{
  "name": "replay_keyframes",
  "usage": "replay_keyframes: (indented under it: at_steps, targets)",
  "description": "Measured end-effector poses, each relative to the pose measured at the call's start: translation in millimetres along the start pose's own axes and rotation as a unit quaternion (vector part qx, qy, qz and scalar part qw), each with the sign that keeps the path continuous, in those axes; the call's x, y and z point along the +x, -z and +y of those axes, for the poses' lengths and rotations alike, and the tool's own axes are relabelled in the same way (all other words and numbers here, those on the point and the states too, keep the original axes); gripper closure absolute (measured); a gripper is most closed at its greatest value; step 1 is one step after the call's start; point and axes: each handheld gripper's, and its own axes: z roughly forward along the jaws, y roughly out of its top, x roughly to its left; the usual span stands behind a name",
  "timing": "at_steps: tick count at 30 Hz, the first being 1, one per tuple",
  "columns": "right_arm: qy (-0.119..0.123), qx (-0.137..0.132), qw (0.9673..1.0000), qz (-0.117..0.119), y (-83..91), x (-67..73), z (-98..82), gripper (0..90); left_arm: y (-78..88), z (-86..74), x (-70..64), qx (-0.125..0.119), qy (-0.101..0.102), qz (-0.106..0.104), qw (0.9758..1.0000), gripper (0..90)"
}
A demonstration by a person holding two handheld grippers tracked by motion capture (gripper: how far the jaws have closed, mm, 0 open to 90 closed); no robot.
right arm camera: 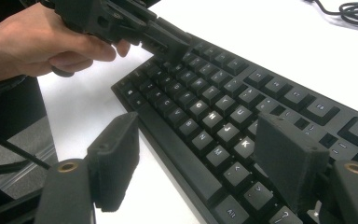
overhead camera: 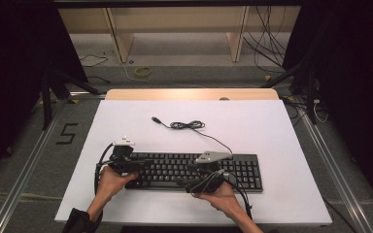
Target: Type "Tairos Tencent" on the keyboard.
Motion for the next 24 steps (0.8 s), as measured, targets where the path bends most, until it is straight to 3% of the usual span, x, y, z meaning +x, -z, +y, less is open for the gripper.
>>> replay_keyframes:
  at_steps: [11, 24]
  targets:
    - [0.0, 0.002, 1.0, 0.001, -0.8, 0.6, -0.4, 31.9, -9.5, 0.9, -4.1, 0.027, -0.024, 0.0, 0.9993, 88.9]
    - [0.0, 0.002, 1.0, 0.0, -0.8, 0.6, -0.4, 32.0, -18.5, -0.7, -5.7, 0.042, -0.028, 0.006, 0.9987, 89.3]
